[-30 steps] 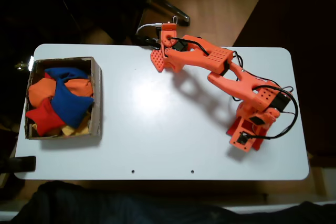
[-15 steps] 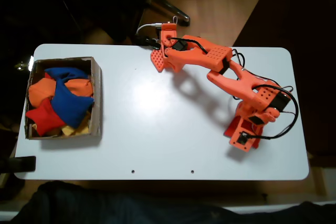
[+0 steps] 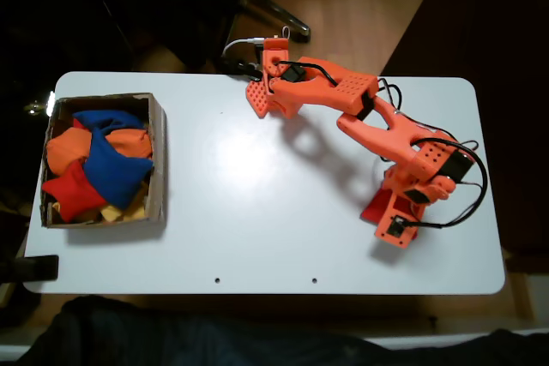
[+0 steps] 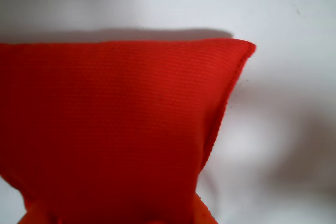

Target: Grasp a bag and put it in the box.

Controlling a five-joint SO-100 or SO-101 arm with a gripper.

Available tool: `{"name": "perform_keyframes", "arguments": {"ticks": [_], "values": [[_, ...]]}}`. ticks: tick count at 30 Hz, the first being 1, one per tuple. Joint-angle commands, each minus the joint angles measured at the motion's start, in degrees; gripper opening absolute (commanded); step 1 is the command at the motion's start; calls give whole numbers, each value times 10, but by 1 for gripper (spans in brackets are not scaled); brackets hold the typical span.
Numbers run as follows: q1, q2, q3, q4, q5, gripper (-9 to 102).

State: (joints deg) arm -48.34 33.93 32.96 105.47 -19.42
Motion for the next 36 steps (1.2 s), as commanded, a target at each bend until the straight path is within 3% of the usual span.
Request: {"name": "perform_keyframes", "arguments": {"ticks": [1,5,18,36], "values": [[9,-6,54,17,-8,37],[11,-1,69,17,-14,34],[12,7,89,17,-33,9],[24,195,120,17,-28,8]]}}
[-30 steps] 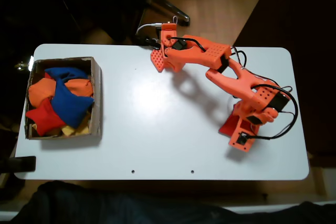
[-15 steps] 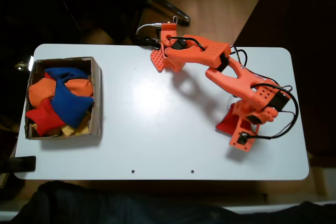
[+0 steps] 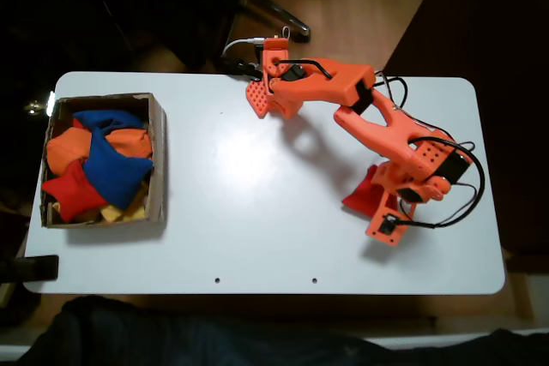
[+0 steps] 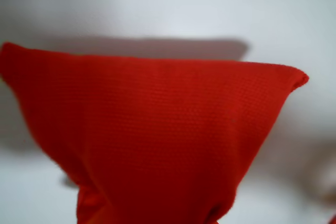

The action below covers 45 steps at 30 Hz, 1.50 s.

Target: Grasp a bag and put it in the box.

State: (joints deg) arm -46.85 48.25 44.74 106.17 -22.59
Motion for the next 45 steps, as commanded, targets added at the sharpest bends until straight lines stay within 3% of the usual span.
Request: {"name": "perform_keyframes", "arguments": {"ticks": [1,18,45], "values": [[11,65,5,10,4,7],[97,280,39,10,0,7],[487,547,104,10,-63,7]]}}
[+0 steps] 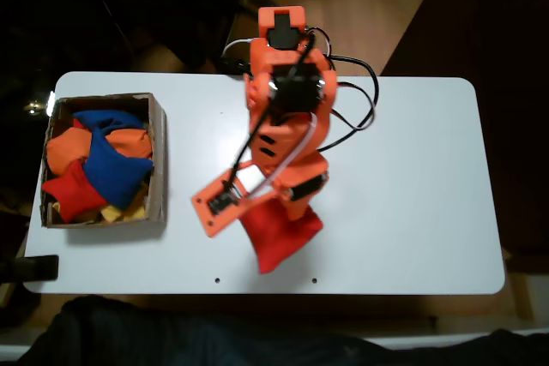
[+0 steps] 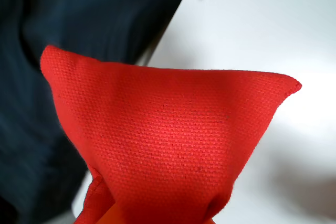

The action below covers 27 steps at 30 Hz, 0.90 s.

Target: Grasp a bag and put it in the box.

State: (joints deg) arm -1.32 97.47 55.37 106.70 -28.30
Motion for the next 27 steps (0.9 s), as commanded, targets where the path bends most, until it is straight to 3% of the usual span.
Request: {"name": "perform_keyframes", "arguments": {"ticks": [1,27], "values": [[42,63,2,4,-11,7],[265,217,43,-9,-16,5]]}}
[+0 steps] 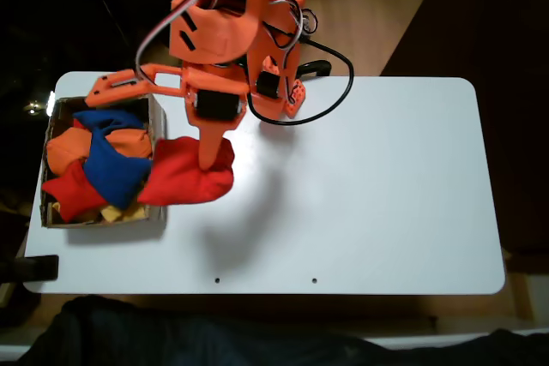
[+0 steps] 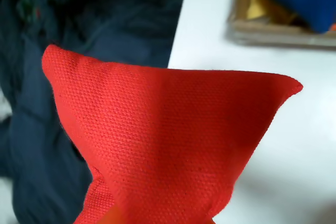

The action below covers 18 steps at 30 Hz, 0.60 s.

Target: Grasp a bag and put it in the box.

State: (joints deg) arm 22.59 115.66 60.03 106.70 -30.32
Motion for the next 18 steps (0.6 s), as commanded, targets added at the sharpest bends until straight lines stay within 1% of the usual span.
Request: {"name": "perform_keyframes", "arguments": {"ticks": [1,3,18], "values": [[35,38,-4,-11,7,4],[55,42,-4,-15,13,2],[184,35,1,-64,22,2]]}}
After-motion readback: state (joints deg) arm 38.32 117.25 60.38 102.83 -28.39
